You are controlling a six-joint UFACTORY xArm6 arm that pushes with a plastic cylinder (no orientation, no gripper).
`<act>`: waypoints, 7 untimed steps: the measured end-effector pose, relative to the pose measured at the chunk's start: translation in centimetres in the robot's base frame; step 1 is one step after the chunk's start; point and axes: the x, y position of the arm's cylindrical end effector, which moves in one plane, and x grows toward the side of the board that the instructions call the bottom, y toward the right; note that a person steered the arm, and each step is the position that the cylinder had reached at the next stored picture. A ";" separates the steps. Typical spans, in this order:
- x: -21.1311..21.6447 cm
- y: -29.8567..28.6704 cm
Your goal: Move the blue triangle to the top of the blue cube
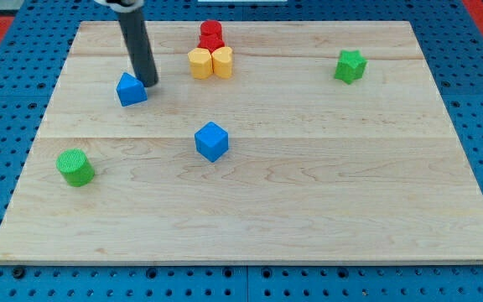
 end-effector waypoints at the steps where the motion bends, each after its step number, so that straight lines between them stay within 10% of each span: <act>1: -0.5 -3.4; 3: -3.3 -9.4; 7: 3.4 1.0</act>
